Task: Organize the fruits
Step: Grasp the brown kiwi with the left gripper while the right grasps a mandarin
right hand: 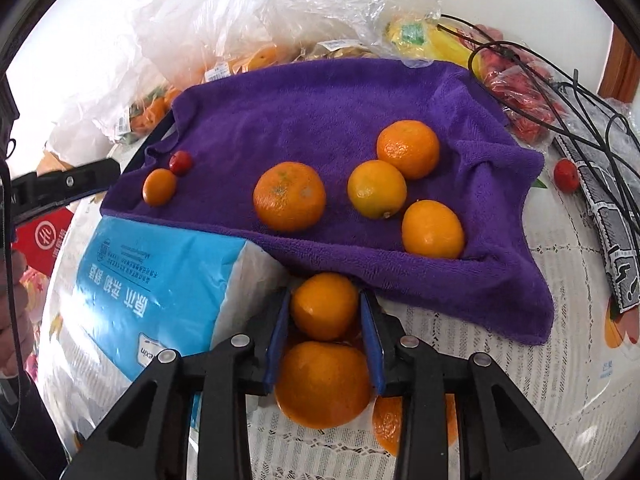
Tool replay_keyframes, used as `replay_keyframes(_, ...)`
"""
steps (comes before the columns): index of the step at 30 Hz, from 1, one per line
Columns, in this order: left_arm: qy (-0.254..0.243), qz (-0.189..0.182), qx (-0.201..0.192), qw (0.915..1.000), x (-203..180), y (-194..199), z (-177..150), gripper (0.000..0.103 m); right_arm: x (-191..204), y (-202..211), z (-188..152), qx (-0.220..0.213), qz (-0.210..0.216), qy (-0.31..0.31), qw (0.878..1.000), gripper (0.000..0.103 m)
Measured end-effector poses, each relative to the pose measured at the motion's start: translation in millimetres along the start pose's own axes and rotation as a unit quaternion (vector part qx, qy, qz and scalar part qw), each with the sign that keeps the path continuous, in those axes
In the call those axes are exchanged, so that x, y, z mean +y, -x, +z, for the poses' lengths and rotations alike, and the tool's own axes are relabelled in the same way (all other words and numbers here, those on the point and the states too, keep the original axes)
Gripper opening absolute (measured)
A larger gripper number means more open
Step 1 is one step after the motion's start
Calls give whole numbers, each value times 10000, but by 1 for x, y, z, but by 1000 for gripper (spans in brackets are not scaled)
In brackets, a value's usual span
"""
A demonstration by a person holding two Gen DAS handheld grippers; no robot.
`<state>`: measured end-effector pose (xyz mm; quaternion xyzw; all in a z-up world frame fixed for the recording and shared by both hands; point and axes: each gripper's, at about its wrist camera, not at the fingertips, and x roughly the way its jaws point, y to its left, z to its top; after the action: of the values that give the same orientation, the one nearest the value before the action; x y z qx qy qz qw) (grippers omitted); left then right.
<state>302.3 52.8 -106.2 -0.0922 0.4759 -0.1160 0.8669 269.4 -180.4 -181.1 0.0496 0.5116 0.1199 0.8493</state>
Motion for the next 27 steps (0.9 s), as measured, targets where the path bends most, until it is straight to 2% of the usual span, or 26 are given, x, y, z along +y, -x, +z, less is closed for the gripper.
replay_keyframes(6, -56, -78, -11, 10000, -4, 7, -9, 46, 3, 22, -4, -293, -131, 16, 9995, 33)
replay_keyframes(15, -289, -158, -76, 9994, -26, 33, -37, 50, -1, 82, -16, -970, -341, -191, 9945, 33)
replay_keyframes(27, -536, -84, -108, 9985, -68, 61, -83, 54, -8, 134, -55, -1320, -841, -202, 9875, 33)
